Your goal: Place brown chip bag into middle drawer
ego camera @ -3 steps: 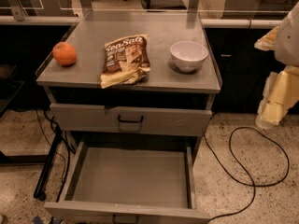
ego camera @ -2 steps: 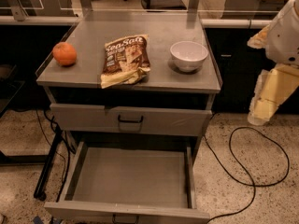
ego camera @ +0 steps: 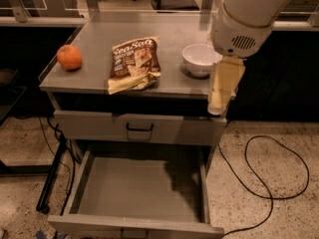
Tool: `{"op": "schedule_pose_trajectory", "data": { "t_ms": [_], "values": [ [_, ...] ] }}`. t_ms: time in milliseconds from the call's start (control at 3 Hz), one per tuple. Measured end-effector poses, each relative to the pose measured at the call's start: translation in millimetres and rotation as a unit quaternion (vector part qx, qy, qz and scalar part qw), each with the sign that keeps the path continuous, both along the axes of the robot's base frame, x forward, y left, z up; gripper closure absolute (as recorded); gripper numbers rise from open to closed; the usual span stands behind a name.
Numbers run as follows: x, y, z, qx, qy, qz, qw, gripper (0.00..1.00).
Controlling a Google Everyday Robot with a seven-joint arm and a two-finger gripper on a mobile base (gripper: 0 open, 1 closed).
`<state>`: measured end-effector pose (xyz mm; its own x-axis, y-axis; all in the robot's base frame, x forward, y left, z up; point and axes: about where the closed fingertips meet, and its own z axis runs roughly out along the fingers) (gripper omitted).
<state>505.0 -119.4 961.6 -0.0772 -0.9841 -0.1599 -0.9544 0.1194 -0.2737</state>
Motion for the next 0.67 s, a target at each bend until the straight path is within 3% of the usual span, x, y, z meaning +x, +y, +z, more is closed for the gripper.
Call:
{"op": "schedule_pose_trajectory", "data": {
  "t_ms": [667],
  "values": [
    [8.2, 17.2, 1.2, 0.012, -0.007, 0.010, 0.9999, 0.00]
  ]
}}
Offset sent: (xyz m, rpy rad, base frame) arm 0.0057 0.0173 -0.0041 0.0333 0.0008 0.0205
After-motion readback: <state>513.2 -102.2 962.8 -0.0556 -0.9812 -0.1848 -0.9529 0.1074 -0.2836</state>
